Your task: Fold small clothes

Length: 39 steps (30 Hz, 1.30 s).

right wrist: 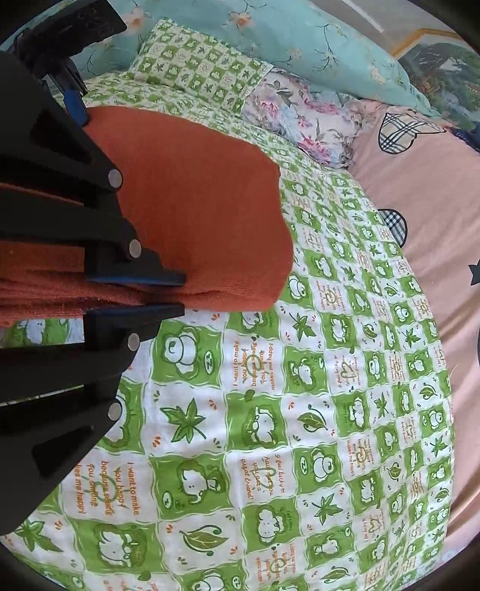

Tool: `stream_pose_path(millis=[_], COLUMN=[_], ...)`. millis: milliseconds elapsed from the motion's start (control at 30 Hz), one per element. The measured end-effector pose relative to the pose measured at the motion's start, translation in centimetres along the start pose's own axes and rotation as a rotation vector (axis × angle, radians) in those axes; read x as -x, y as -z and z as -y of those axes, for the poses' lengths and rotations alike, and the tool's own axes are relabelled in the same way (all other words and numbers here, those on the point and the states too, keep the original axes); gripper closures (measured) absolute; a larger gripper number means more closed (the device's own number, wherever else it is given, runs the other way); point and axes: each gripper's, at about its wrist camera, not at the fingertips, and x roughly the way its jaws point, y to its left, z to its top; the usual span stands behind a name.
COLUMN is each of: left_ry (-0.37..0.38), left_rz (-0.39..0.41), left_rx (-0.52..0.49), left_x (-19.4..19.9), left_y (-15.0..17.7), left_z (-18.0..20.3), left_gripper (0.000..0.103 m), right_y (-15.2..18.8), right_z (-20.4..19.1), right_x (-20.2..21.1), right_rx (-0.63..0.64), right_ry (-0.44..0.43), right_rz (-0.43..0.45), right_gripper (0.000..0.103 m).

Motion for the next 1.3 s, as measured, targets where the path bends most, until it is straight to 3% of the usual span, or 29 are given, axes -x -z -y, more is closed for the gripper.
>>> stream_pose_path(millis=[233,400,500,567,633,733,833,1300], left_ry=[-0.001,0.021,0.056,0.049,0.042,0.056,0.033,-0.009], left_rz=[0.001,0.032,0.037,0.014,-0.026,-0.037,-0.036,-0.025], left_rx=[0.001,-0.016,-0.039,-0.048,-0.026,-0.013,-0.038,-0.032], left_x=[0.2,2.7,3.7,3.3,2.3,1.8,1.6,2.0], left_y=[-0.1,0.4,1.4,2.3,3.3,4.3,5.0,5.8], left_z=[0.3,0.9,1.6,1.8,1.5,1.7,2.5,2.5], left_gripper=[0.052,0.052,0.051,0.051,0.051,0.051,0.051,0.051], right_y=[-0.3,0.5,2.4,4.4,6.5,9.0,9.4,10.6], right_z=[0.3,-1.2,-4.1,-6.0,-6.5,-4.0,-1.4,-0.5], right_x=[0.2,3.7,6.3,6.8,6.0,4.2,4.5,6.2], right_rx=[0.000,-0.034,0.015,0.079,0.110,0.072,-0.032,-0.026], right_ry=[0.017,-0.002,-0.076,-0.116,-0.093,-0.011,-0.067,-0.046], right_rz=[0.000,0.051,0.087,0.064,0.008,-0.048,-0.022,0.017], right_gripper=[0.092,0.087,0.086,0.086,0.085,0.090,0.103,0.103])
